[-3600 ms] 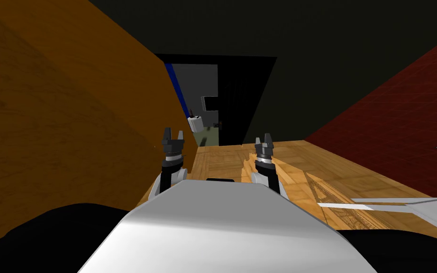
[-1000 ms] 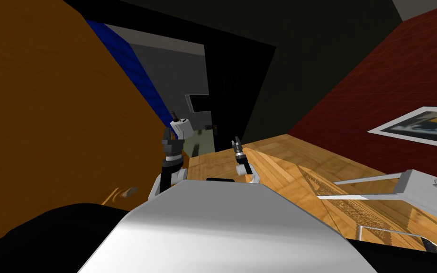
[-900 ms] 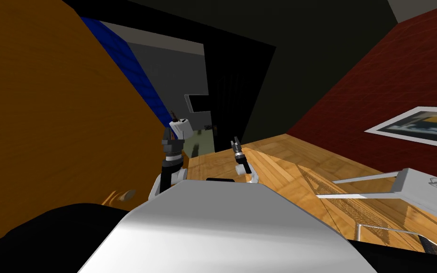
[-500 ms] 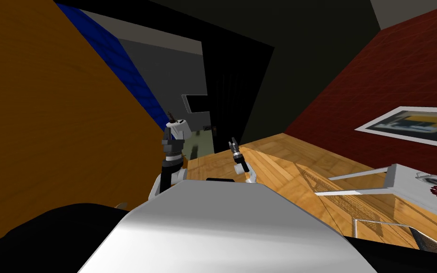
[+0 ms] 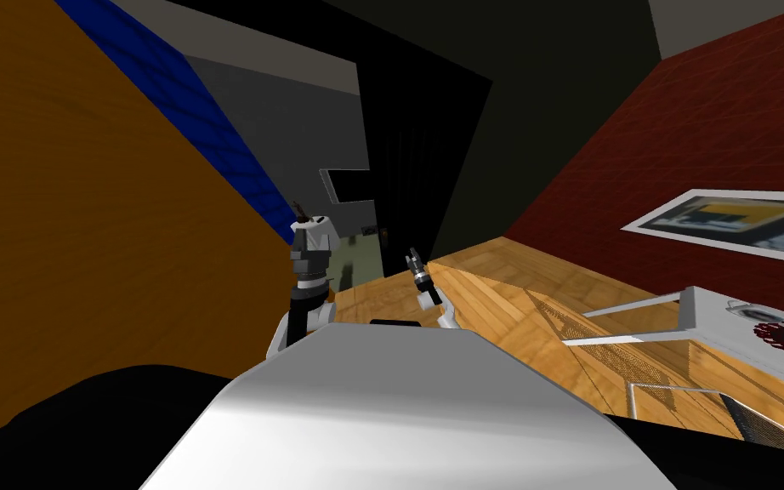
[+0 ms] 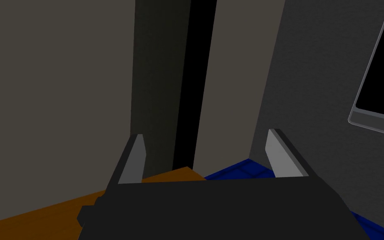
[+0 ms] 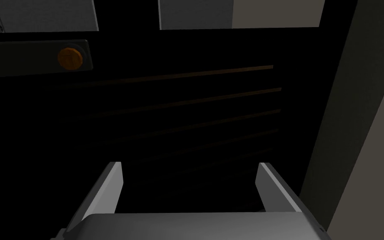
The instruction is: Pull the door open
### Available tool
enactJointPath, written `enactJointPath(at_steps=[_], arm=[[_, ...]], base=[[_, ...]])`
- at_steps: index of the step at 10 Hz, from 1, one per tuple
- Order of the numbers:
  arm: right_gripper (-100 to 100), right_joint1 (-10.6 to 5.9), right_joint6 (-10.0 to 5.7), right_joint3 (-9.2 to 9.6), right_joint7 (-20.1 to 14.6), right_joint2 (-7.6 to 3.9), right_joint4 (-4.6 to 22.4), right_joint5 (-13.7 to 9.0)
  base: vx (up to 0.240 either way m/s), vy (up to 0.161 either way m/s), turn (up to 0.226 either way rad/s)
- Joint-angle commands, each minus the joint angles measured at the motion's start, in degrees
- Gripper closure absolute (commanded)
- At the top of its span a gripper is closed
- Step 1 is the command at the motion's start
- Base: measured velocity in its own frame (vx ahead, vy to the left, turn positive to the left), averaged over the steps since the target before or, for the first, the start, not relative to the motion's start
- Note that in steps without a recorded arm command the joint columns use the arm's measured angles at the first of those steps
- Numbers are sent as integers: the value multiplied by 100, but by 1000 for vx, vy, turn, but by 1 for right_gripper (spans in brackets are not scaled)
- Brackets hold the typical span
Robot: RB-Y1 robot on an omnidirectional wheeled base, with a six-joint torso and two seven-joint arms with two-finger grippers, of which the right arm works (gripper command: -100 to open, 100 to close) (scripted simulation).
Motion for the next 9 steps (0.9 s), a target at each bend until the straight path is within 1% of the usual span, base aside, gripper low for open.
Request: enactJointPath(at_steps=[1,4,5,7,9], arm=[[-100,-111,20,98,-60,-35,163,-9],[-100,-360,20,264,-169,-94,536,-30],[-100,-360,20,264,-169,-94,536,-30],[-100,-521,20,372,-240,-132,777,-44],[-100,-677,20,476,-308,-167,1011,-57]], base=[[79,69,-77],[89,69,-91],[44,52,-21],[53,38,-60],[74,76,-87]])
